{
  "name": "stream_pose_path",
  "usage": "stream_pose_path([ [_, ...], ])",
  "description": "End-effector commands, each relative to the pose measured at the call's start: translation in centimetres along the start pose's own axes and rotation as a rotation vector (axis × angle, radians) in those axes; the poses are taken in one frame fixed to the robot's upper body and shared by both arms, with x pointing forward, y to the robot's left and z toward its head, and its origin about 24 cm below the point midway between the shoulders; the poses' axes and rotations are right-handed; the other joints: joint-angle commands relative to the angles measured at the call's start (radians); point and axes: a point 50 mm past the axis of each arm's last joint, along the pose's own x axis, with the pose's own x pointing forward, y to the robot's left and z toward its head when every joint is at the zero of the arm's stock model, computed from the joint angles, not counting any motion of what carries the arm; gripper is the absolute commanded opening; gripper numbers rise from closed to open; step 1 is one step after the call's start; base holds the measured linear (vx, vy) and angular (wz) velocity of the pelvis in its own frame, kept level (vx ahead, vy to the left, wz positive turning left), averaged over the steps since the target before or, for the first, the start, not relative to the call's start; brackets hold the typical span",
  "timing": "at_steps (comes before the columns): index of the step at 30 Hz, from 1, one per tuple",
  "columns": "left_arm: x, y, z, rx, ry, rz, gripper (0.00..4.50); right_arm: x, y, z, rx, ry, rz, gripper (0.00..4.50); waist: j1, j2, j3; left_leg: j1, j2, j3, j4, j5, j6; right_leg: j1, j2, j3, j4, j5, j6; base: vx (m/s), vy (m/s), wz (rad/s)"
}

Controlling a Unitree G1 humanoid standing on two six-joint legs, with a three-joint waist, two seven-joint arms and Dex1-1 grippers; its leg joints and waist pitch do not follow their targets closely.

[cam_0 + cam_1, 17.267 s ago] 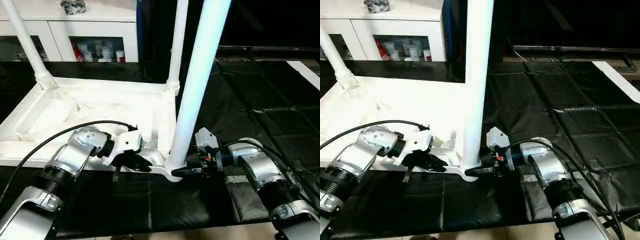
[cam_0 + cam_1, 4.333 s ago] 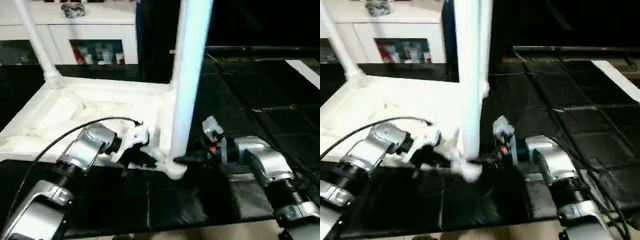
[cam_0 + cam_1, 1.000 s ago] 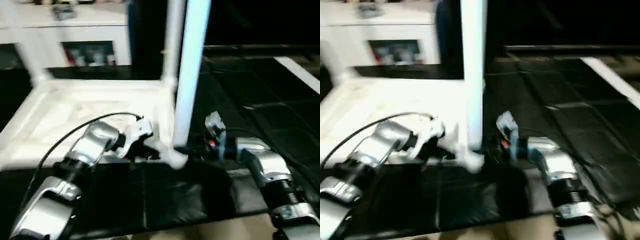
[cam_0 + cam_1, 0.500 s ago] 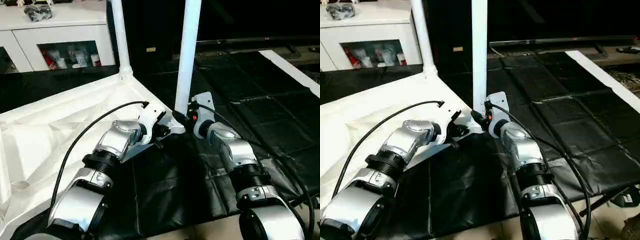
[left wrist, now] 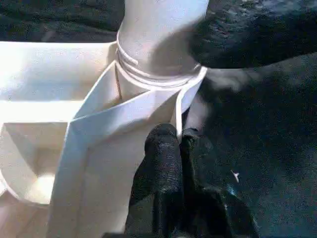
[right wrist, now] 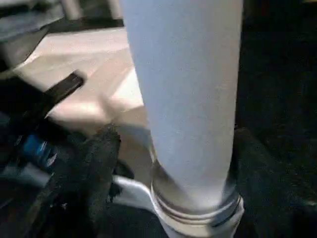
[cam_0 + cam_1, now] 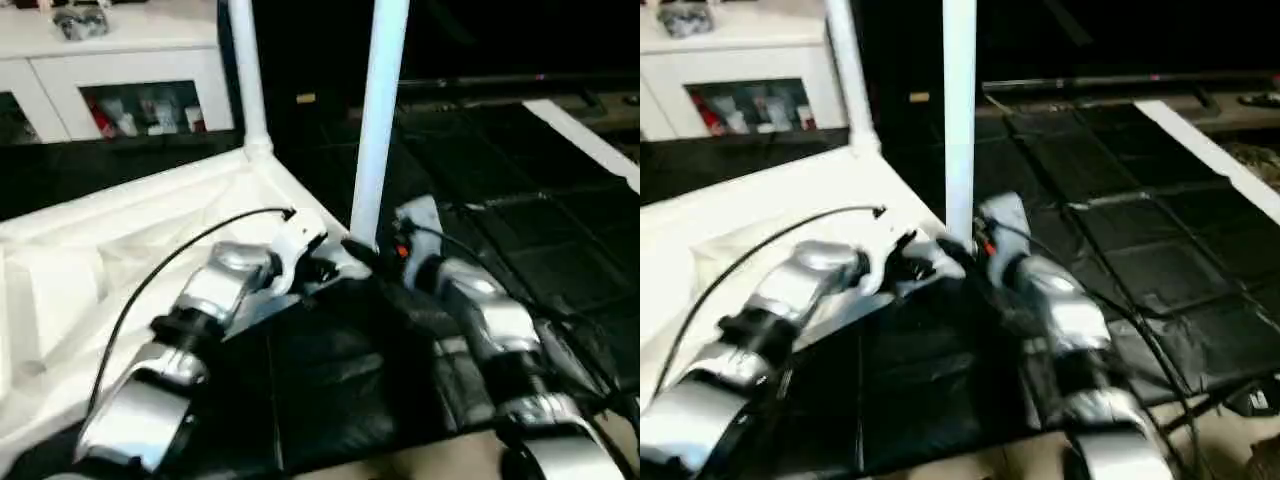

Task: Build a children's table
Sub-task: Rotate leg to tighten

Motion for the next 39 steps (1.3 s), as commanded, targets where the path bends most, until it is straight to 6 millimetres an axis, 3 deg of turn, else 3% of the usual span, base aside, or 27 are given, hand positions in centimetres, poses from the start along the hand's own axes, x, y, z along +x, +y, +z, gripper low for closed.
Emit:
stream_pose_path([
  [1, 0.2, -1.0, 0.8, 0.085, -0.010, -0.114, 0.00, 0.2, 1.1, -0.3, -0.021, 0.023, 0.126, 4.02, 0.007, 0.002, -0.066, 0.003, 0.018, 0.002, -0.063, -0.212, 0.065, 0.061, -0.054, 0.048, -0.083, -0.252, -0.219, 0.000, 0.000, 0.00],
  [4, -0.7, -1.1, 0.2, 0.144, 0.015, -0.188, 0.00, -1.5, 1.1, 0.1, -0.093, 0.040, 0.268, 4.26, 0.011, 0.004, -0.066, 0.006, 0.021, 0.002, -0.064, -0.228, 0.056, 0.058, -0.052, 0.050, -0.081, -0.247, -0.222, 0.000, 0.000, 0.00],
  [5, -0.9, -1.1, 0.2, 0.156, 0.019, -0.202, 0.00, -1.8, 1.3, 0.3, -0.108, 0.041, 0.307, 4.26, 0.021, 0.005, -0.066, 0.009, 0.023, 0.002, -0.064, -0.235, 0.061, 0.057, -0.051, 0.050, -0.080, -0.245, -0.219, 0.000, 0.000, 0.00],
  [10, -2.2, -1.8, -0.7, 0.221, 0.046, -0.336, 0.00, -2.9, 1.1, 0.7, -0.103, 0.079, 0.440, 4.26, 0.034, 0.007, -0.068, 0.005, 0.026, 0.002, -0.065, -0.227, 0.058, 0.058, -0.053, 0.049, -0.073, -0.221, -0.234, 0.000, 0.000, 0.00],
  [11, -2.7, -2.2, -1.0, 0.241, 0.063, -0.398, 0.00, -3.2, 1.1, 0.7, -0.098, 0.099, 0.498, 4.26, 0.035, -0.008, -0.070, 0.003, 0.026, 0.002, -0.064, -0.221, 0.055, 0.061, -0.054, 0.048, -0.071, -0.221, -0.237, 0.000, 0.000, 0.00],
  [12, -2.9, -2.3, -1.1, 0.246, 0.070, -0.417, 0.00, -3.3, 1.1, 0.7, -0.096, 0.106, 0.517, 4.26, 0.039, 0.001, -0.069, 0.005, 0.027, 0.002, -0.065, -0.210, 0.055, 0.058, -0.054, 0.050, -0.070, -0.226, -0.235, 0.000, 0.000, 0.00],
  [13, -3.1, -2.4, -1.3, 0.254, 0.082, -0.437, 0.00, -3.4, 1.2, 0.7, -0.095, 0.123, 0.552, 4.26, 0.037, -0.002, -0.068, 0.003, 0.027, 0.003, -0.064, -0.208, 0.056, 0.057, -0.054, 0.050, -0.070, -0.225, -0.235, 0.000, 0.000, 0.00],
  [15, -3.2, -2.5, -1.4, 0.266, 0.089, -0.462, 0.00, -3.6, 1.3, 0.5, -0.094, 0.154, 0.597, 4.26, 0.041, 0.001, -0.067, 0.005, 0.027, 0.004, -0.065, -0.211, 0.055, 0.055, -0.054, 0.051, -0.071, -0.233, -0.235, 0.000, 0.000, 0.00],
  [16, -3.2, -2.6, -1.4, 0.270, 0.087, -0.474, 0.00, -3.7, 1.3, 0.4, -0.092, 0.168, 0.614, 4.26, 0.041, -0.004, -0.067, 0.004, 0.027, 0.003, -0.065, -0.214, 0.055, 0.056, -0.053, 0.050, -0.071, -0.240, -0.233, 0.000, 0.000, 0.00],
  [18, -3.2, -2.8, -1.4, 0.277, 0.083, -0.491, 0.00, -3.6, 1.4, 0.3, -0.089, 0.181, 0.633, 4.11, 0.046, -0.002, -0.067, 0.006, 0.027, 0.004, -0.064, -0.215, 0.051, 0.055, -0.056, 0.051, -0.073, -0.262, -0.226, 0.000, 0.000, 0.00],
  [19, -3.2, -3.2, -1.3, 0.284, 0.078, -0.516, 0.00, -3.4, 1.5, 0.2, -0.083, 0.185, 0.645, 4.01, 0.048, -0.012, -0.067, 0.007, 0.028, 0.005, -0.064, -0.213, 0.049, 0.055, -0.057, 0.051, -0.074, -0.271, -0.222, 0.000, 0.000, 0.00],
  [23, -3.3, -3.5, -1.3, 0.293, 0.077, -0.544, 0.00, -3.0, 1.6, 0.2, -0.073, 0.187, 0.660, 3.68, 0.053, -0.003, -0.068, 0.009, 0.029, 0.005, -0.064, -0.204, 0.044, 0.051, -0.056, 0.052, -0.071, -0.263, -0.223, 0.000, 0.000, 0.00],
  [39, -3.4, -3.3, -1.5, 0.292, 0.088, -0.532, 0.00, -3.2, 2.0, -0.1, -0.038, 0.197, 0.721, 2.49, 0.052, -0.006, -0.069, 0.004, 0.026, 0.004, -0.062, -0.192, 0.044, 0.055, -0.055, 0.051, -0.071, -0.265, -0.213, 0.000, 0.000, 0.00],
])
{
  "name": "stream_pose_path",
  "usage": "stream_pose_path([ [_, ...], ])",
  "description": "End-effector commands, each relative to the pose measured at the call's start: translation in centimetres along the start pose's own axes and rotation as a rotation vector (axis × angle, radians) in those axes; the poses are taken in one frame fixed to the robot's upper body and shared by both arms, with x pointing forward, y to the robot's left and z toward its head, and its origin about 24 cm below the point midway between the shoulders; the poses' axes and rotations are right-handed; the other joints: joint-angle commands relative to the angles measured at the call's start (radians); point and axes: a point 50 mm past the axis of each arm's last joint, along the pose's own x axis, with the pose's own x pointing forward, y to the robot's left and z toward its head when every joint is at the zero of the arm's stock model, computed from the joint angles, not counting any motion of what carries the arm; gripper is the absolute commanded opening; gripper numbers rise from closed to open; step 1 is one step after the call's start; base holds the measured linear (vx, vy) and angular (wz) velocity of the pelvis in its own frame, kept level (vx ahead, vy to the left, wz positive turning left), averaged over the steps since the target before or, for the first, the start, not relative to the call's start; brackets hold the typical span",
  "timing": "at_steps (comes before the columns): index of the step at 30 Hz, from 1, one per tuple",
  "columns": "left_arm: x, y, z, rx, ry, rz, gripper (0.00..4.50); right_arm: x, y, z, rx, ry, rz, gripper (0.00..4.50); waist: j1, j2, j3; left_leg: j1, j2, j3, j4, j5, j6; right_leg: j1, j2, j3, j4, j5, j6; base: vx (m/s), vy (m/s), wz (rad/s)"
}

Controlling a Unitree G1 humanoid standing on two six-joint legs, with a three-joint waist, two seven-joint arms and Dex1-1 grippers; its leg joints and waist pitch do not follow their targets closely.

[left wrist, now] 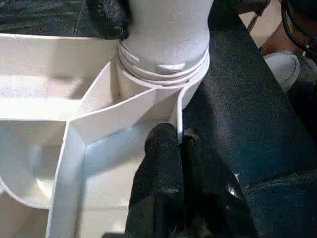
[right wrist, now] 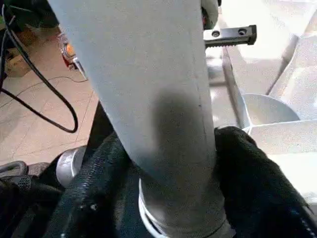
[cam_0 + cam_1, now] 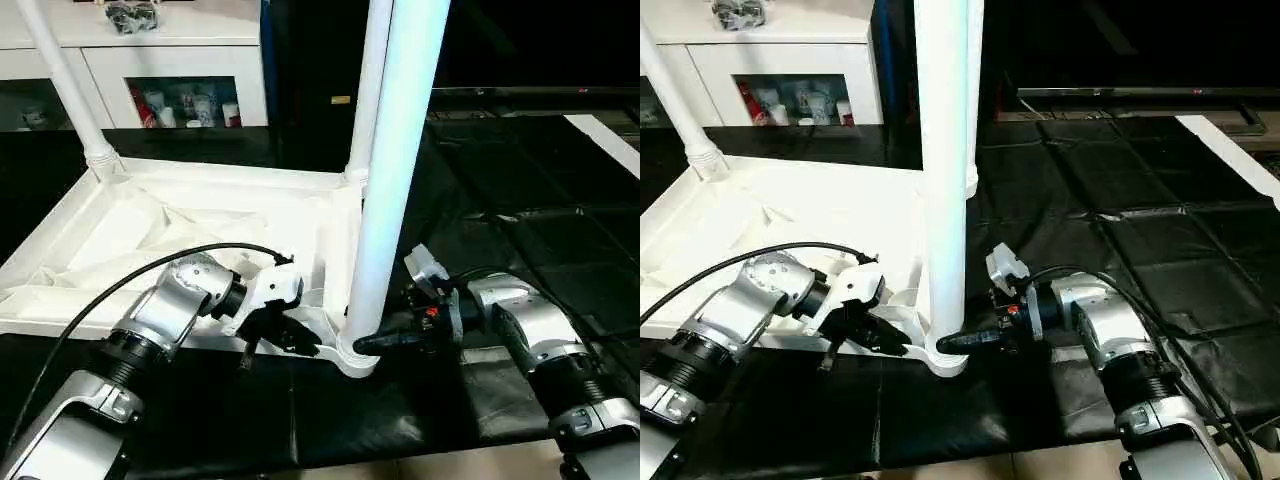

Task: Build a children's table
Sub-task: Rotate leg to tighten

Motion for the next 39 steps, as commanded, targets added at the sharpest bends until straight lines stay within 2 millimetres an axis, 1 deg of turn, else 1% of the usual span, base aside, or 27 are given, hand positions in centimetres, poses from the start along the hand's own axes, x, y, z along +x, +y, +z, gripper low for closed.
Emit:
stream_pose_path([
  [1, 0.5, -0.1, 0.6, 0.034, -0.003, -0.039, 0.00, 0.2, 0.1, 0.3, -0.002, -0.002, 0.031, 2.39, -0.005, -0.003, -0.070, 0.005, 0.025, 0.002, -0.067, -0.195, 0.043, 0.055, -0.054, 0.050, -0.074, -0.270, -0.213, 0.000, 0.000, 0.00],
  [4, 0.6, 0.0, 0.6, 0.022, -0.006, -0.021, 0.00, 0.4, 0.2, 0.3, 0.003, -0.006, 0.038, 2.26, -0.005, -0.004, -0.069, 0.006, 0.025, 0.002, -0.068, -0.201, 0.040, 0.054, -0.054, 0.050, -0.075, -0.282, -0.208, 0.000, 0.000, 0.00],
  [7, 0.9, 0.8, 0.9, -0.040, -0.038, 0.066, 0.00, 0.9, 0.4, 0.1, 0.023, -0.036, 0.016, 2.18, -0.003, -0.004, -0.068, 0.007, 0.025, 0.003, -0.067, -0.201, 0.038, 0.053, -0.054, 0.051, -0.076, -0.286, -0.207, 0.000, 0.000, 0.00],
  [8, 1.0, 1.2, 1.0, -0.057, -0.045, 0.105, 0.00, 1.2, 0.3, 0.0, 0.036, -0.050, -0.025, 2.17, -0.003, -0.003, -0.068, 0.011, 0.025, 0.003, -0.067, -0.208, 0.035, 0.050, -0.053, 0.051, -0.078, -0.299, -0.206, 0.000, 0.000, 0.00],
  [9, 1.0, 1.2, 1.0, -0.057, -0.045, 0.105, 0.00, 1.2, 0.3, 0.0, 0.036, -0.050, -0.025, 2.17, -0.004, -0.003, -0.066, 0.010, 0.023, 0.003, -0.068, -0.214, 0.034, 0.050, -0.052, 0.050, -0.080, -0.312, -0.203, 0.000, 0.000, 0.00],
  [10, 1.2, 1.5, 1.2, -0.086, -0.058, 0.147, 0.00, 1.6, 0.0, -0.2, 0.062, -0.044, -0.092, 2.15, -0.004, -0.005, -0.066, 0.008, 0.023, 0.002, -0.068, -0.220, 0.031, 0.053, -0.054, 0.049, -0.081, -0.327, -0.197, 0.000, 0.000, 0.00],
  [11, 1.3, 1.8, 1.4, -0.113, -0.070, 0.178, 0.00, 2.0, -0.4, -0.3, 0.076, -0.037, -0.166, 2.13, -0.011, -0.001, -0.062, 0.006, 0.020, -0.001, -0.072, -0.232, 0.018, 0.053, -0.053, 0.048, -0.085, -0.378, -0.170, 0.000, 0.000, 0.00],
  [13, 1.4, 1.8, 1.4, -0.125, -0.075, 0.191, 0.00, 2.1, -0.6, -0.4, 0.078, -0.035, -0.204, 2.11, -0.016, -0.006, -0.060, 0.010, 0.015, -0.003, -0.072, -0.262, 0.009, 0.052, -0.056, 0.045, -0.096, -0.461, -0.141, 0.000, 0.000, 0.00],
  [14, 1.6, 2.1, 1.6, -0.154, -0.085, 0.226, 0.00, 2.6, -0.8, -0.3, 0.087, -0.052, -0.252, 2.11, -0.022, -0.001, -0.059, 0.010, 0.014, -0.005, -0.073, -0.267, 0.004, 0.051, -0.056, 0.045, -0.099, -0.492, -0.125, 0.000, 0.000, 0.00],
  [16, 2.0, 2.6, 2.0, -0.219, -0.115, 0.290, 0.00, 3.7, -1.2, -0.2, 0.114, -0.075, -0.358, 2.06, -0.031, -0.001, -0.059, 0.011, 0.014, -0.006, -0.073, -0.270, 0.001, 0.049, -0.055, 0.045, -0.102, -0.497, -0.120, 0.000, 0.000, 0.00],
  [17, 2.2, 2.8, 2.3, -0.244, -0.127, 0.321, 0.00, 4.3, -1.4, -0.1, 0.126, -0.083, -0.406, 2.06, -0.042, -0.001, -0.059, 0.003, 0.011, -0.010, -0.075, -0.270, -0.006, 0.054, -0.052, 0.039, -0.101, -0.508, -0.109, 0.000, 0.000, 0.00],
  [18, 2.4, 3.0, 2.5, -0.268, -0.135, 0.352, 0.00, 4.9, -1.7, 0.0, 0.137, -0.082, -0.468, 2.06, -0.047, -0.001, -0.057, -0.001, 0.009, -0.011, -0.076, -0.277, -0.007, 0.055, -0.051, 0.036, -0.103, -0.524, -0.100, 0.000, 0.000, 0.00],
  [19, 2.5, 3.1, 2.6, -0.278, -0.137, 0.368, 0.00, 5.1, -1.9, 0.1, 0.144, -0.081, -0.496, 2.06, -0.056, -0.001, -0.058, 0.001, 0.007, -0.012, -0.074, -0.284, -0.014, 0.051, -0.052, 0.035, -0.108, -0.547, -0.089, 0.000, 0.000, 0.00],
  [20, 2.6, 3.3, 2.7, -0.292, -0.142, 0.401, 0.00, 5.5, -2.1, 0.2, 0.156, -0.085, -0.534, 2.06, -0.059, 0.003, -0.058, 0.003, 0.005, -0.014, -0.073, -0.293, -0.015, 0.050, -0.053, 0.034, -0.110, -0.558, -0.085, 0.000, 0.000, 0.00],
  [21, 2.7, 3.5, 2.8, -0.302, -0.146, 0.425, 0.00, 5.8, -2.2, 0.3, 0.163, -0.089, -0.558, 2.05, -0.065, 0.000, -0.060, 0.003, 0.003, -0.014, -0.072, -0.294, -0.009, 0.051, -0.051, 0.033, -0.113, -0.561, -0.079, 0.000, 0.000, 0.00],
  [22, 2.9, 3.6, 3.1, -0.317, -0.158, 0.452, 0.00, 6.2, -2.3, 0.5, 0.166, -0.091, -0.582, 2.05, -0.067, -0.005, -0.060, 0.001, 0.003, -0.013, -0.072, -0.289, -0.003, 0.051, -0.050, 0.034, -0.113, -0.552, -0.079, 0.000, 0.000, 0.00],
  [23, 3.2, 3.8, 3.4, -0.338, -0.177, 0.490, 0.00, 6.7, -2.5, 0.7, 0.168, -0.096, -0.612, 2.03, -0.073, 0.000, -0.060, 0.003, 0.005, -0.011, -0.071, -0.282, 0.003, 0.046, -0.049, 0.037, -0.111, -0.519, -0.098, 0.000, 0.000, 0.00],
  [26, 4.1, 3.8, 4.5, -0.380, -0.236, 0.545, 0.00, 8.2, -2.9, 1.2, 0.156, -0.102, -0.677, 2.03, -0.076, 0.002, -0.063, 0.002, 0.008, -0.010, -0.072, -0.271, 0.007, 0.047, -0.048, 0.040, -0.103, -0.453, -0.125, 0.000, 0.000, 0.00],
  [28, 4.2, 3.8, 4.7, -0.384, -0.242, 0.547, 0.00, 8.5, -2.8, 1.2, 0.158, -0.111, -0.681, 2.03, -0.074, 0.002, -0.063, 0.003, 0.007, -0.009, -0.073, -0.272, 0.013, 0.047, -0.047, 0.040, -0.104, -0.436, -0.130, 0.000, 0.000, 0.00],
  [29, 4.4, 3.6, 4.8, -0.388, -0.249, 0.550, 0.00, 8.7, -2.8, 1.4, 0.178, -0.149, -0.682, 2.03, -0.075, 0.004, -0.063, 0.000, 0.008, -0.010, -0.074, -0.268, 0.018, 0.050, -0.046, 0.041, -0.101, -0.411, -0.136, 0.000, 0.000, 0.00],
  [30, 4.4, 3.6, 4.8, -0.388, -0.249, 0.550, 0.00, 8.7, -2.8, 1.4, 0.178, -0.149, -0.682, 2.34, -0.076, 0.004, -0.064, -0.001, 0.008, -0.009, -0.074, -0.264, 0.020, 0.051, -0.046, 0.042, -0.101, -0.399, -0.138, 0.000, 0.000, 0.00],
  [31, 4.4, 3.6, 4.8, -0.387, -0.250, 0.552, 0.00, 8.8, -2.7, 1.4, 0.183, -0.161, -0.677, 2.54, -0.075, 0.008, -0.065, 0.000, 0.008, -0.009, -0.074, -0.254, 0.021, 0.053, -0.046, 0.043, -0.097, -0.371, -0.146, 0.000, 0.000, 0.00],
  [32, 4.4, 3.4, 4.5, -0.347, -0.231, 0.550, 0.00, 8.8, -2.5, 1.2, 0.192, -0.175, -0.683, 2.67, -0.076, 0.009, -0.066, -0.002, 0.009, -0.008, -0.074, -0.248, 0.025, 0.054, -0.045, 0.044, -0.097, -0.337, -0.155, 0.000, 0.000, 0.00],
  [35, 4.1, 3.3, 4.1, -0.306, -0.215, 0.541, 0.00, 8.6, -2.4, 1.0, 0.203, -0.188, -0.690, 2.85, -0.074, 0.011, -0.069, -0.001, 0.008, -0.007, -0.075, -0.225, 0.034, 0.058, -0.044, 0.045, -0.092, -0.279, -0.172, 0.000, 0.000, 0.00],
  [36, 3.8, 3.2, 3.8, -0.282, -0.197, 0.532, 0.00, 8.3, -2.4, 1.0, 0.187, -0.189, -0.689, 3.05, -0.074, 0.020, -0.070, -0.001, 0.009, -0.007, -0.075, -0.213, 0.032, 0.060, -0.045, 0.045, -0.088, -0.255, -0.180, 0.000, 0.000, 0.00],
  [38, 3.6, 3.1, 3.5, -0.265, -0.184, 0.524, 0.00, 7.8, -2.3, 0.9, 0.165, -0.189, -0.695, 3.17, -0.075, 0.017, -0.071, 0.000, 0.010, -0.006, -0.075, -0.205, 0.033, 0.062, -0.044, 0.046, -0.087, -0.227, -0.185, 0.000, 0.000, 0.00],
  [39, 3.2, 3.0, 3.3, -0.248, -0.180, 0.511, 0.00, 7.1, -2.0, 0.7, 0.119, -0.175, -0.689, 3.25, -0.075, 0.020, -0.071, 0.000, 0.011, -0.007, -0.075, -0.205, 0.033, 0.062, -0.044, 0.045, -0.087, -0.223, -0.187, 0.000, 0.000, 0.00],
])
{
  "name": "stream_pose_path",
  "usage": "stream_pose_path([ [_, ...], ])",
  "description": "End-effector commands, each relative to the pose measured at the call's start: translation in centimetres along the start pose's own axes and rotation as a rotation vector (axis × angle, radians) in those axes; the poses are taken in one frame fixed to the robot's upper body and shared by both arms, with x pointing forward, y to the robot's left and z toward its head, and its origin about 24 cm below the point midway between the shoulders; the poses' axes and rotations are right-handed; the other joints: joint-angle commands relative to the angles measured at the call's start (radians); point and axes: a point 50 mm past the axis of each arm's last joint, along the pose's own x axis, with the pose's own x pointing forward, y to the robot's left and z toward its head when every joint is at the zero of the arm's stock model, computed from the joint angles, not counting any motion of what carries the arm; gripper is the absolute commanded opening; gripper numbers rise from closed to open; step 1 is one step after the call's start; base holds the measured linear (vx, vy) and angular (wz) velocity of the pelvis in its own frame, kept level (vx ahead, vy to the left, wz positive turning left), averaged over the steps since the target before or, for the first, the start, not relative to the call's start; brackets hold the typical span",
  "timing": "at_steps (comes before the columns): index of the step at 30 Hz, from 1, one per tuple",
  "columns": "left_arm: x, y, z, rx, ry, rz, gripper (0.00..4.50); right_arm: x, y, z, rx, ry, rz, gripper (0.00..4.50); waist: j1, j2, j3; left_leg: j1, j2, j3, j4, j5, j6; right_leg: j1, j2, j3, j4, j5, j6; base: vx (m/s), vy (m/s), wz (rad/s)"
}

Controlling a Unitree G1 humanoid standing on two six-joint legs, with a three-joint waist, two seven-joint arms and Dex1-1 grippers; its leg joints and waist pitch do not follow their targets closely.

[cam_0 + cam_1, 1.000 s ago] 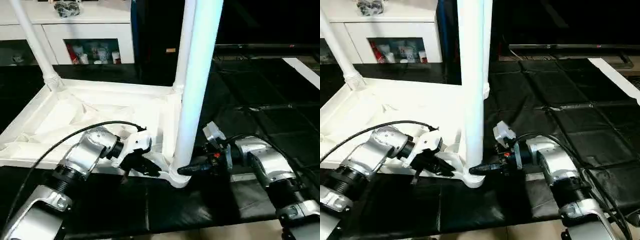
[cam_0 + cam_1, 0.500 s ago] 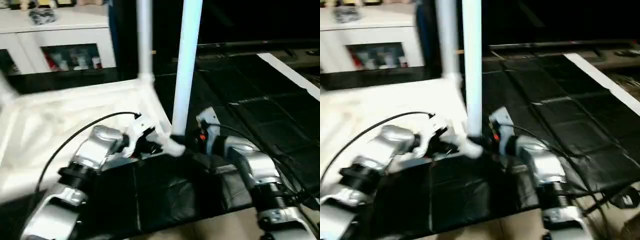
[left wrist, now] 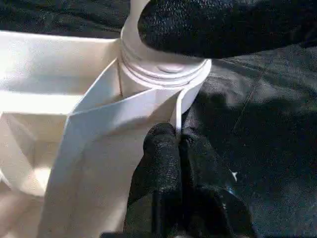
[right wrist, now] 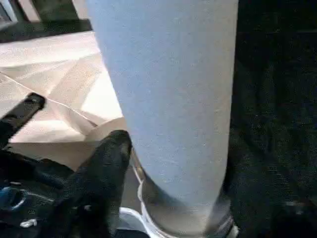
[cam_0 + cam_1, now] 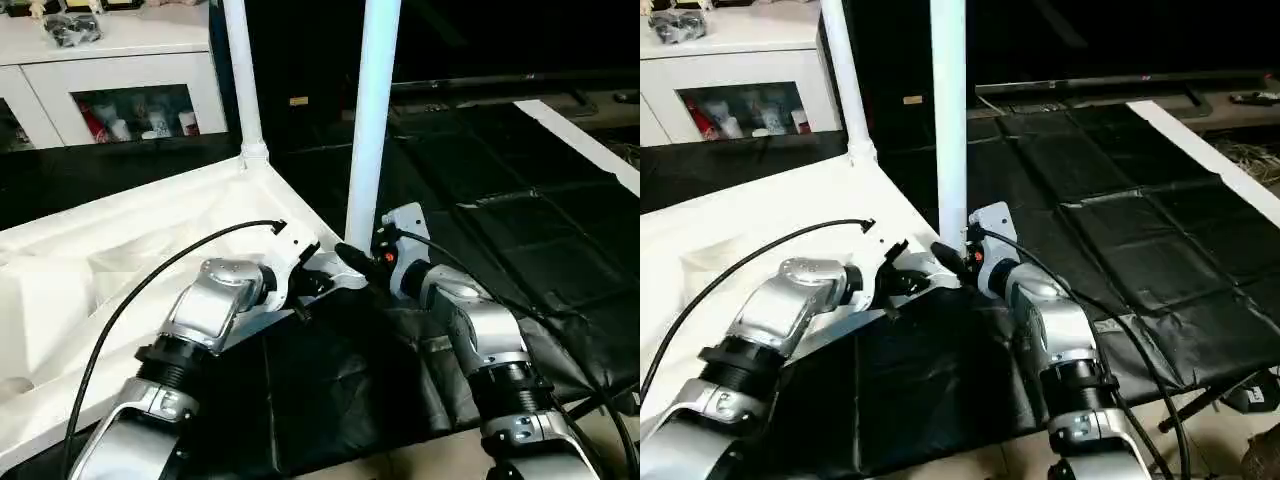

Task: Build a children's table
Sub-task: Rotate leg to tighten

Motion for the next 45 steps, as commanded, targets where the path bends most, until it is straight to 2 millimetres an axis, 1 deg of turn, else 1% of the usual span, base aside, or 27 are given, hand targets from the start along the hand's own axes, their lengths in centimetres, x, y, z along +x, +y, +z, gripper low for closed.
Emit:
stream_pose_path([
  [1, 0.5, -1.1, 1.6, 0.079, -0.063, -0.090, 0.00, 0.7, 2.8, -1.8, -0.003, 0.070, 0.183, 3.37, 0.008, 0.011, -0.069, -0.006, 0.012, -0.003, -0.061, -0.201, 0.039, 0.061, -0.045, 0.046, -0.077, -0.210, -0.190, 0.000, 0.000, 0.00],
  [6, -0.1, -0.9, 1.2, 0.133, -0.061, -0.144, 0.00, -1.7, 1.9, -1.3, -0.059, 0.052, 0.280, 3.57, 0.009, 0.015, -0.068, -0.001, 0.014, 0.001, -0.059, -0.191, 0.055, 0.063, -0.044, 0.049, -0.075, -0.155, -0.215, 0.000, 0.000, 0.00],
  [7, -0.3, -0.9, 0.9, 0.150, -0.056, -0.165, 0.00, -2.3, 1.8, -1.2, -0.070, 0.047, 0.305, 3.57, 0.010, 0.006, -0.069, 0.000, 0.015, 0.003, -0.058, -0.195, 0.061, 0.062, -0.044, 0.050, -0.076, -0.153, -0.218, 0.000, 0.000, 0.00],
  [9, -0.8, -0.9, 0.0, 0.178, -0.041, -0.224, 0.00, -3.7, 1.1, -1.1, -0.123, 0.059, 0.333, 3.57, 0.018, 0.009, -0.068, 0.000, 0.017, 0.003, -0.057, -0.192, 0.066, 0.063, -0.046, 0.050, -0.074, -0.165, -0.216, 0.000, 0.000, 0.00],
  [12, -1.3, -1.2, -0.7, 0.199, -0.026, -0.276, 0.00, -4.2, 1.0, -1.2, -0.134, 0.058, 0.346, 3.57, 0.023, 0.003, -0.066, -0.002, 0.017, 0.002, -0.060, -0.204, 0.060, 0.061, -0.050, 0.049, -0.077, -0.227, -0.200, 0.000, 0.000, 0.00],
  [13, -1.8, -1.3, -1.4, 0.217, 0.001, -0.314, 0.00, -4.5, 1.0, -1.3, -0.147, 0.058, 0.369, 3.57, 0.025, -0.006, -0.066, -0.002, 0.018, 0.002, -0.060, -0.206, 0.058, 0.061, -0.051, 0.050, -0.079, -0.251, -0.188, 0.000, 0.000, 0.00],
  [14, -2.0, -1.4, -1.8, 0.226, 0.016, -0.328, 0.00, -4.7, 1.1, -1.4, -0.155, 0.060, 0.382, 3.57, 0.024, -0.003, -0.063, -0.003, 0.019, 0.001, -0.063, -0.209, 0.057, 0.059, -0.052, 0.050, -0.080, -0.278, -0.181, 0.000, 0.000, 0.00],
  [15, -2.5, -1.4, -2.7, 0.234, 0.044, -0.346, 0.00, -5.0, 1.3, -1.5, -0.170, 0.066, 0.407, 3.57, 0.025, -0.009, -0.063, -0.004, 0.020, 0.002, -0.063, -0.208, 0.055, 0.059, -0.052, 0.050, -0.081, -0.287, -0.176, 0.000, 0.000, 0.00],
  [17, -2.6, -1.4, -2.8, 0.234, 0.048, -0.348, 0.00, -5.1, 1.4, -1.5, -0.169, 0.066, 0.417, 3.57, 0.027, -0.004, -0.062, 0.001, 0.022, 0.002, -0.064, -0.209, 0.052, 0.053, -0.052, 0.052, -0.082, -0.306, -0.168, 0.000, 0.000, 0.00],
  [18, -2.9, -1.3, -3.2, 0.234, 0.056, -0.350, 0.00, -5.2, 1.6, -1.5, -0.169, 0.064, 0.433, 3.57, 0.027, -0.012, -0.062, 0.001, 0.022, 0.003, -0.063, -0.208, 0.053, 0.053, -0.052, 0.052, -0.082, -0.302, -0.169, 0.000, 0.000, 0.00],
  [19, -3.0, -1.3, -3.2, 0.235, 0.057, -0.351, 0.00, -5.2, 1.6, -1.5, -0.169, 0.064, 0.436, 3.57, 0.030, -0.008, -0.062, 0.002, 0.022, 0.002, -0.064, -0.208, 0.051, 0.053, -0.052, 0.053, -0.078, -0.291, -0.173, 0.000, 0.000, 0.00],
  [22, -4.7, -0.6, -4.4, 0.252, 0.099, -0.373, 0.00, -5.0, 2.4, -1.4, -0.189, 0.067, 0.494, 3.57, 0.028, -0.017, -0.061, -0.003, 0.021, 0.001, -0.067, -0.209, 0.051, 0.053, -0.052, 0.052, -0.079, -0.311, -0.158, 0.000, 0.000, 0.00],
  [23, -5.0, -0.5, -4.7, 0.250, 0.102, -0.383, 0.00, -4.8, 2.5, -1.4, -0.185, 0.063, 0.495, 3.57, 0.025, -0.010, -0.061, -0.003, 0.020, 0.000, -0.067, -0.219, 0.043, 0.053, -0.052, 0.052, -0.079, -0.323, -0.154, 0.000, 0.000, 0.00],
  [24, -5.1, -0.3, -4.8, 0.244, 0.107, -0.383, 0.00, -4.8, 2.2, -1.4, -0.184, 0.066, 0.479, 3.57, 0.023, -0.012, -0.061, -0.003, 0.021, 0.001, -0.068, -0.221, 0.041, 0.052, -0.051, 0.052, -0.080, -0.323, -0.154, 0.000, 0.000, 0.00],
  [25, -5.0, -0.2, -4.8, 0.254, 0.119, -0.386, 0.00, -5.1, 1.6, -1.2, -0.193, 0.070, 0.490, 3.57, 0.020, -0.056, -0.062, -0.004, 0.022, 0.005, -0.066, -0.216, 0.045, 0.052, -0.050, 0.052, -0.082, -0.325, -0.148, 0.000, 0.000, 0.00],
  [26, -5.0, -0.2, -4.7, 0.259, 0.122, -0.387, 0.00, -5.3, 1.5, -1.1, -0.197, 0.071, 0.495, 3.57, 0.031, -0.033, -0.061, -0.001, 0.021, 0.001, -0.068, -0.201, 0.045, 0.052, -0.055, 0.054, -0.075, -0.340, -0.146, 0.000, 0.000, 0.00],
  [27, -4.9, -0.1, -4.6, 0.272, 0.126, -0.389, 0.00, -5.4, 1.4, -1.0, -0.193, 0.071, 0.508, 3.57, 0.030, -0.029, -0.059, 0.001, 0.023, 0.003, -0.068, -0.206, 0.043, 0.046, -0.056, 0.055, -0.079, -0.348, -0.147, 0.000, 0.000, 0.00],
  [28, -4.8, -0.1, -4.5, 0.282, 0.128, -0.392, 0.00, -5.6, 1.2, -0.9, -0.196, 0.074, 0.525, 3.57, 0.032, -0.017, -0.061, 0.004, 0.025, 0.002, -0.068, -0.216, 0.032, 0.047, -0.055, 0.056, -0.079, -0.330, -0.151, 0.000, 0.000, 0.00],
  [29, -4.8, -0.1, -4.4, 0.284, 0.127, -0.397, 0.00, -5.8, 1.1, -0.8, -0.206, 0.078, 0.544, 3.57, 0.028, -0.011, -0.062, 0.008, 0.025, 0.002, -0.069, -0.243, 0.022, 0.048, -0.049, 0.055, -0.081, -0.283, -0.163, 0.000, 0.000, 0.00],
  [30, -4.6, -0.3, -4.2, 0.290, 0.123, -0.414, 0.00, -6.2, 0.9, -0.8, -0.232, 0.092, 0.579, 3.57, 0.027, -0.017, -0.062, 0.006, 0.026, 0.001, -0.069, -0.249, 0.019, 0.050, -0.049, 0.055, -0.076, -0.264, -0.170, 0.000, 0.000, 0.00],
  [31, -4.6, -0.3, -4.2, 0.290, 0.123, -0.415, 0.00, -6.2, 0.9, -0.8, -0.232, 0.092, 0.580, 3.57, 0.028, -0.007, -0.063, 0.008, 0.023, 0.002, -0.069, -0.269, 0.018, 0.052, -0.048, 0.054, -0.077, -0.250, -0.179, 0.000, 0.000, 0.00],
  [33, -4.3, -0.7, -4.0, 0.311, 0.125, -0.457, 0.00, -6.4, 0.5, -0.8, -0.235, 0.109, 0.622, 3.57, 0.031, -0.018, -0.067, 0.003, 0.020, 0.002, -0.064, -0.250, 0.031, 0.057, -0.050, 0.054, -0.071, -0.236, -0.192, 0.000, 0.000, 0.00],
  [37, -4.4, -0.8, -4.1, 0.333, 0.138, -0.465, 0.00, -6.0, 0.2, -0.8, -0.234, 0.120, 0.647, 3.57, 0.038, -0.021, -0.067, 0.000, 0.022, 0.003, -0.061, -0.213, 0.045, 0.056, -0.053, 0.053, -0.070, -0.254, -0.200, 0.000, 0.000, 0.00],
  [39, -4.4, -0.8, -4.3, 0.340, 0.149, -0.464, 0.00, -5.7, 0.1, -0.9, -0.238, 0.130, 0.657, 3.57, 0.041, -0.028, -0.066, 0.000, 0.023, 0.003, -0.061, -0.208, 0.046, 0.055, -0.053, 0.052, -0.069, -0.267, -0.198, 0.000, 0.000, 0.00],
  [40, -4.4, -0.8, -4.5, 0.353, 0.163, -0.464, 0.00, -5.2, -0.1, -0.7, -0.239, 0.131, 0.663, 3.57, 0.043, -0.042, -0.066, 0.000, 0.023, 0.005, -0.061, -0.209, 0.047, 0.055, -0.054, 0.052, -0.073, -0.288, -0.186, 0.000, 0.000, 0.00],
  [41, -4.5, -0.8, -4.6, 0.354, 0.164, -0.463, 0.00, -5.1, -0.1, -0.6, -0.237, 0.131, 0.664, 3.31, 0.047, -0.034, -0.065, 0.001, 0.024, 0.003, -0.063, -0.211, 0.043, 0.053, -0.056, 0.052, -0.073, -0.315, -0.181, 0.000, 0.000, 0.00],
  [45, -4.5, -1.0, -4.7, 0.359, 0.166, -0.463, 0.00, -4.6, -0.3, -0.6, -0.251, 0.159, 0.693, 3.19, 0.054, -0.036, -0.066, 0.005, 0.027, 0.003, -0.064, -0.214, 0.032, 0.050, -0.055, 0.053, -0.069, -0.295, -0.179, 0.000, 0.000, 0.00],
])
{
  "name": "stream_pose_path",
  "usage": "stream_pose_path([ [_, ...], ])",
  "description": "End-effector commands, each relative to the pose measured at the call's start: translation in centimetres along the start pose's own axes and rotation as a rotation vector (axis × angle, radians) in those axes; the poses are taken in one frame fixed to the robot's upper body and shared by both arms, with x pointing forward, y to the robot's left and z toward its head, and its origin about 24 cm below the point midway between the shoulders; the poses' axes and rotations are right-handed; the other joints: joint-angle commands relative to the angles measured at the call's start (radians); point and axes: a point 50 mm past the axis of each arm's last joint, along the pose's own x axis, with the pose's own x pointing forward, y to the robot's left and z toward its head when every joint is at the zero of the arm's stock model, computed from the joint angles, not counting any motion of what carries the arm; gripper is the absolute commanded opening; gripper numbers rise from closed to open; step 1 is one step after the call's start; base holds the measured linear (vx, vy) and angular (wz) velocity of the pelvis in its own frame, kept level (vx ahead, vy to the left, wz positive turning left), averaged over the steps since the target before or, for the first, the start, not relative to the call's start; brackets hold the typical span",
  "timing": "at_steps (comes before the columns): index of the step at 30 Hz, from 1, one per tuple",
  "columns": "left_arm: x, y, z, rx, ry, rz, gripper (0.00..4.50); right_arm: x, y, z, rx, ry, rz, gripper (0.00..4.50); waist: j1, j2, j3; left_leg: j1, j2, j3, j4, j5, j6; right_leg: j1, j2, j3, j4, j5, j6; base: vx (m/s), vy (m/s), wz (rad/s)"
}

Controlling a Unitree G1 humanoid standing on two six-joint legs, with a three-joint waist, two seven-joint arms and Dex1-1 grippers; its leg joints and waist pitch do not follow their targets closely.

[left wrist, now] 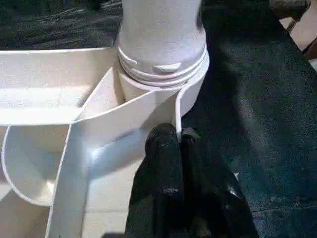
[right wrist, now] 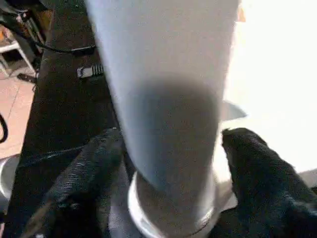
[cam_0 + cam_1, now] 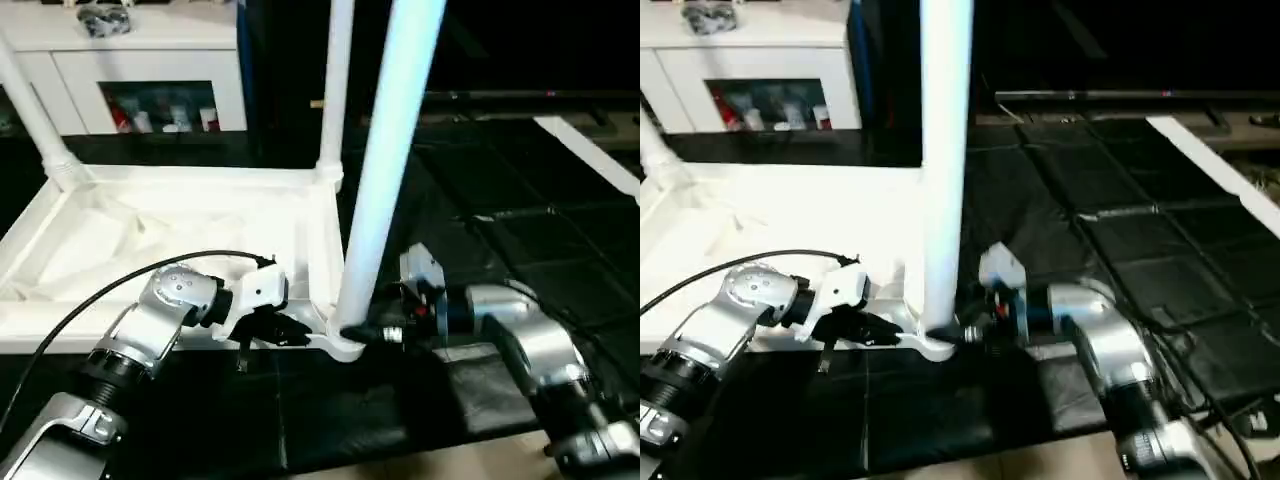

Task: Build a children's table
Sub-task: Rotate leg to tighten

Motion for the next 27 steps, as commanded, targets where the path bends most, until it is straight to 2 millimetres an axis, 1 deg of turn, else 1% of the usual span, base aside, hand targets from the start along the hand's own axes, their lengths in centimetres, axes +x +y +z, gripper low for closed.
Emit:
stream_pose_path([
  [1, 0.6, -0.8, -1.2, -0.017, 0.070, -0.053, 0.00, 0.1, 0.0, -0.3, -0.005, 0.027, 0.026, 3.06, 0.001, 0.001, -0.057, 0.002, 0.026, 0.001, -0.065, -0.210, 0.031, 0.049, -0.053, 0.051, -0.069, -0.269, -0.185, 0.000, 0.000, 0.00],
  [2, 0.6, -0.8, -1.2, -0.014, 0.072, -0.055, 0.00, 0.1, 0.0, -0.4, -0.007, 0.037, 0.037, 2.85, 0.005, 0.000, -0.058, 0.004, 0.026, 0.002, -0.065, -0.206, 0.032, 0.049, -0.054, 0.051, -0.067, -0.248, -0.192, 0.000, 0.000, 0.00],
  [3, 0.5, -0.9, -1.2, -0.012, 0.073, -0.056, 0.00, 0.1, 0.0, -0.5, -0.009, 0.046, 0.045, 2.81, 0.005, 0.001, -0.059, 0.003, 0.026, 0.001, -0.065, -0.203, 0.032, 0.050, -0.053, 0.051, -0.065, -0.235, -0.195, 0.000, 0.000, 0.00],
  [4, 0.5, -0.9, -1.2, -0.010, 0.075, -0.058, 0.00, 0.1, 0.0, -0.6, -0.010, 0.056, 0.051, 2.81, 0.005, -0.001, -0.060, 0.001, 0.026, 0.001, -0.064, -0.200, 0.033, 0.052, -0.052, 0.050, -0.062, -0.215, -0.201, 0.000, 0.000, 0.00],
  [5, 0.5, -0.9, -1.2, -0.004, 0.082, -0.065, 0.00, 0.1, -0.1, -0.7, -0.010, 0.062, 0.061, 2.68, 0.004, 0.004, -0.060, 0.001, 0.025, 0.001, -0.064, -0.204, 0.032, 0.052, -0.052, 0.050, -0.062, -0.212, -0.203, 0.000, 0.000, 0.00],
  [6, 0.5, -0.9, -1.2, -0.003, 0.083, -0.066, 0.00, 0.2, -0.1, -0.7, -0.009, 0.061, 0.063, 2.56, 0.004, 0.002, -0.059, 0.000, 0.024, 0.002, -0.064, -0.213, 0.030, 0.054, -0.051, 0.049, -0.064, -0.226, -0.202, 0.000, 0.000, 0.00],
  [7, 0.5, -0.9, -1.2, -0.002, 0.084, -0.067, 0.00, 0.2, -0.1, -0.7, -0.008, 0.060, 0.064, 2.56, 0.004, 0.000, -0.059, 0.000, 0.024, 0.002, -0.064, -0.213, 0.030, 0.054, -0.052, 0.049, -0.064, -0.231, -0.200, 0.000, 0.000, 0.00],
  [8, 0.6, -0.9, -1.3, 0.002, 0.089, -0.072, 0.00, 0.2, -0.2, -0.7, -0.004, 0.058, 0.071, 2.39, 0.003, 0.003, -0.060, 0.000, 0.024, 0.002, -0.064, -0.218, 0.029, 0.053, -0.053, 0.050, -0.066, -0.242, -0.198, 0.000, 0.000, 0.00],
  [9, 0.6, -0.9, -1.3, 0.004, 0.091, -0.074, 0.00, 0.3, -0.2, -0.7, -0.003, 0.056, 0.072, 2.34, 0.004, 0.005, -0.059, 0.001, 0.024, 0.001, -0.064, -0.220, 0.027, 0.053, -0.053, 0.050, -0.066, -0.246, -0.197, 0.000, 0.000, 0.00],
  [10, 0.6, -0.9, -1.3, 0.005, 0.094, -0.076, 0.00, 0.3, -0.2, -0.7, 0.003, 0.053, 0.080, 2.27, 0.003, 0.003, -0.059, 0.000, 0.024, 0.002, -0.064, -0.220, 0.027, 0.053, -0.052, 0.050, -0.067, -0.249, -0.196, 0.000, 0.000, 0.00],
  [11, 0.6, -0.9, -1.3, 0.007, 0.096, -0.077, 0.00, 0.4, -0.2, -0.7, 0.009, 0.047, 0.087, 2.10, 0.004, 0.006, -0.059, 0.000, 0.024, 0.001, -0.065, -0.221, 0.025, 0.054, -0.051, 0.050, -0.068, -0.252, -0.193, 0.000, 0.000, 0.00],
  [12, 0.6, -0.8, -1.2, 0.007, 0.097, -0.078, 0.00, 0.4, -0.2, -0.7, 0.013, 0.043, 0.091, 2.10, 0.004, 0.008, -0.059, 0.000, 0.024, 0.001, -0.065, -0.224, 0.024, 0.053, -0.051, 0.049, -0.068, -0.255, -0.193, 0.000, 0.000, 0.00],
  [13, 0.6, -0.8, -1.2, 0.007, 0.097, -0.078, 0.00, 0.4, -0.2, -0.7, 0.013, 0.043, 0.091, 2.07, 0.004, 0.007, -0.060, 0.002, 0.024, 0.001, -0.065, -0.227, 0.023, 0.053, -0.051, 0.049, -0.068, -0.255, -0.194, 0.000, 0.000, 0.00],
  [16, 0.6, -0.7, -1.2, 0.009, 0.100, -0.081, 0.00, 0.5, 0.0, -0.8, 0.033, 0.032, 0.119, 2.00, 0.004, 0.010, -0.061, 0.002, 0.024, 0.001, -0.064, -0.227, 0.022, 0.054, -0.049, 0.049, -0.066, -0.233, -0.201, 0.000, 0.000, 0.00],
  [18, 0.7, -0.7, -1.2, 0.009, 0.101, -0.082, 0.00, 0.6, 0.0, -0.9, 0.038, 0.029, 0.128, 1.97, 0.003, 0.008, -0.062, 0.001, 0.024, 0.001, -0.064, -0.223, 0.024, 0.055, -0.049, 0.049, -0.064, -0.220, -0.205, 0.000, 0.000, 0.00],
  [20, 0.8, -0.6, -1.2, 0.006, 0.100, -0.079, 0.00, 0.6, 0.0, -0.9, 0.045, 0.022, 0.134, 1.97, 0.004, 0.008, -0.062, 0.000, 0.024, 0.000, -0.064, -0.218, 0.024, 0.055, -0.049, 0.049, -0.063, -0.215, -0.207, 0.000, 0.000, 0.00],
  [22, 0.9, -0.5, -1.2, -0.008, 0.091, -0.067, 0.00, 0.7, 0.1, -1.0, 0.058, 0.009, 0.140, 1.97, 0.003, 0.002, -0.060, 0.001, 0.024, 0.003, -0.064, -0.220, 0.027, 0.054, -0.050, 0.049, -0.066, -0.234, -0.206, 0.000, 0.000, 0.00],
  [23, 1.1, -0.3, -1.1, -0.026, 0.086, -0.044, 0.00, 0.9, 0.3, -1.0, 0.071, -0.006, 0.145, 1.97, 0.004, 0.002, -0.060, 0.002, 0.025, 0.003, -0.064, -0.222, 0.028, 0.053, -0.050, 0.049, -0.066, -0.247, -0.203, 0.000, 0.000, 0.00],
  [24, 1.2, -0.1, -1.1, -0.035, 0.084, -0.032, 0.00, 1.0, 0.5, -1.0, 0.077, -0.013, 0.147, 1.97, 0.004, -0.002, -0.059, 0.002, 0.025, 0.003, -0.064, -0.222, 0.029, 0.053, -0.050, 0.049, -0.067, -0.255, -0.200, 0.000, 0.000, 0.00],
  [25, 1.3, 0.1, -1.0, -0.061, 0.076, 0.001, 0.00, 1.4, 0.7, -1.1, 0.091, -0.022, 0.138, 1.97, 0.006, 0.000, -0.059, 0.004, 0.025, 0.002, -0.064, -0.226, 0.028, 0.052, -0.052, 0.049, -0.069, -0.274, -0.195, 0.000, 0.000, 0.00],
  [26, 1.5, 0.4, -0.8, -0.089, 0.053, 0.033, 0.00, 1.8, 0.9, -1.3, 0.096, -0.028, 0.116, 1.97, 0.006, 0.000, -0.059, 0.004, 0.026, 0.003, -0.064, -0.225, 0.027, 0.051, -0.052, 0.050, -0.069, -0.275, -0.193, 0.000, 0.000, 0.00],
  [27, 1.8, 0.6, -0.4, -0.127, 0.019, 0.071, 0.00, 2.4, 1.0, -1.4, 0.114, -0.034, 0.071, 1.97, 0.010, 0.002, -0.056, 0.007, 0.025, 0.003, -0.065, -0.242, 0.023, 0.048, -0.054, 0.050, -0.075, -0.307, -0.187, 0.000, 0.000, 0.00],
])
